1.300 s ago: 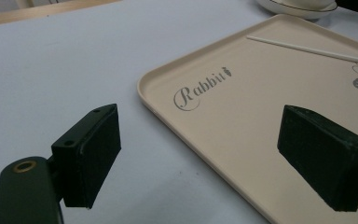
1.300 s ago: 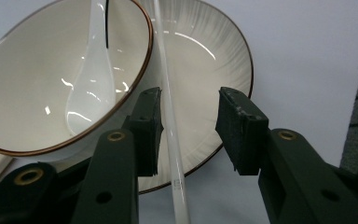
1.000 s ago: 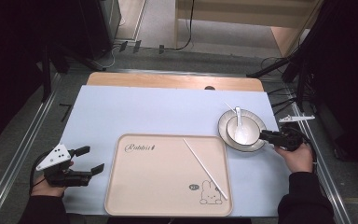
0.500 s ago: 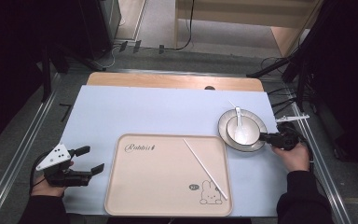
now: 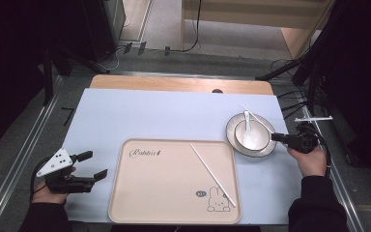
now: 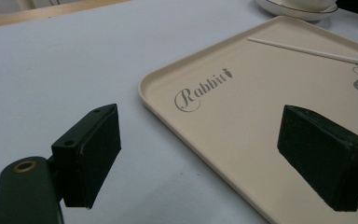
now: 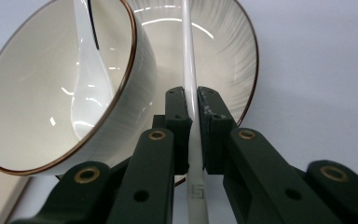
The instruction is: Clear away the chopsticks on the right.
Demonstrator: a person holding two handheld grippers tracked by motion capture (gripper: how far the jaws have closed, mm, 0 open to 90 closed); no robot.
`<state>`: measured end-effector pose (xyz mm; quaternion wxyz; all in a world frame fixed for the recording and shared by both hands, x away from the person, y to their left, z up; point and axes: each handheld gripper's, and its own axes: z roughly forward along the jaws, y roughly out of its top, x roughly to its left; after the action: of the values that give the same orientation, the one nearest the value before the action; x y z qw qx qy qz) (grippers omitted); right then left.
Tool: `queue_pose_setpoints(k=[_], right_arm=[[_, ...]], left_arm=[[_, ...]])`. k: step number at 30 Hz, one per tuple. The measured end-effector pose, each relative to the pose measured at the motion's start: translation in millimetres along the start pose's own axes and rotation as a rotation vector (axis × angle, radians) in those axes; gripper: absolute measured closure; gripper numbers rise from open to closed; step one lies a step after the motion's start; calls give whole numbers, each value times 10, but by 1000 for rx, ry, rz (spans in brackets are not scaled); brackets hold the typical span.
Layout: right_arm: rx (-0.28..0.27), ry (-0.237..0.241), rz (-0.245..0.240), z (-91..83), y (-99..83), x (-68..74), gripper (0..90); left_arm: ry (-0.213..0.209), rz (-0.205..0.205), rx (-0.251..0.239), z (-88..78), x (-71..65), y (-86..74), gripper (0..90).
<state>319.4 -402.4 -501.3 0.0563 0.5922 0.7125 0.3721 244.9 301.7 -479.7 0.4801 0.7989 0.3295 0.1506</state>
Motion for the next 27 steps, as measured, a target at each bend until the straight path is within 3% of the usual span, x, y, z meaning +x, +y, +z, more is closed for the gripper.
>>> queue_pose_setpoints(k=[8,18,27], right_arm=[[-37,-38,30,-228,96,84,845],[-102,-44,13,-430,151,211,845],[-132,-30,-17,-575,198,414,845]], left_arm=[[3,0,-2,0,3,-1,136],[6,1,1,-1,3,1,136],[7,1,2,-3,4,1,136]])
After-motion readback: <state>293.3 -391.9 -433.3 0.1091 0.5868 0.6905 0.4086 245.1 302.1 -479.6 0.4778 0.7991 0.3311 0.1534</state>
